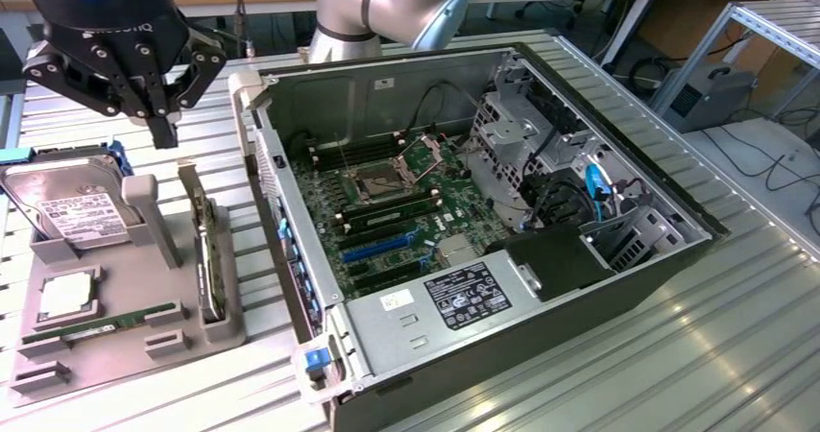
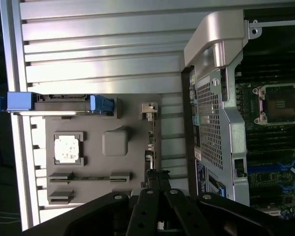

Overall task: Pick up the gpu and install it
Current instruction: 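Reach for the gpu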

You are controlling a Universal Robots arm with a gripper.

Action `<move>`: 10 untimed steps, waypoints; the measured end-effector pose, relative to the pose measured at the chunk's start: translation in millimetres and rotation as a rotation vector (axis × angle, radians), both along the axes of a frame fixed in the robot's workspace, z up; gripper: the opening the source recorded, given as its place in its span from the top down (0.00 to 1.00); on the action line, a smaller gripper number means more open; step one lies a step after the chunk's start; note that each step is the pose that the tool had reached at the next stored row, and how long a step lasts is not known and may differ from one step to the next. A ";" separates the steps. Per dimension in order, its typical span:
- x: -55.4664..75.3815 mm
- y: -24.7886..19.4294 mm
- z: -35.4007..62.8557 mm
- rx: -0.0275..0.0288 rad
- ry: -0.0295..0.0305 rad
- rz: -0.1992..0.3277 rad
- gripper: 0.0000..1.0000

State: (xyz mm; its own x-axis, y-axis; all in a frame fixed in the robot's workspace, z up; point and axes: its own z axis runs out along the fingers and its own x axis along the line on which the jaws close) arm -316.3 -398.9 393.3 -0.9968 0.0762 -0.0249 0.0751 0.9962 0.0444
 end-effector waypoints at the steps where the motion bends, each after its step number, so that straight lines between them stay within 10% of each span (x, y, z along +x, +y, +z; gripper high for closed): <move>1: -0.9 0.0 0.0 0.0000 0.0000 0.000 0.89; 10: -7.7 0.0 0.0 0.0000 0.0000 0.000 0.89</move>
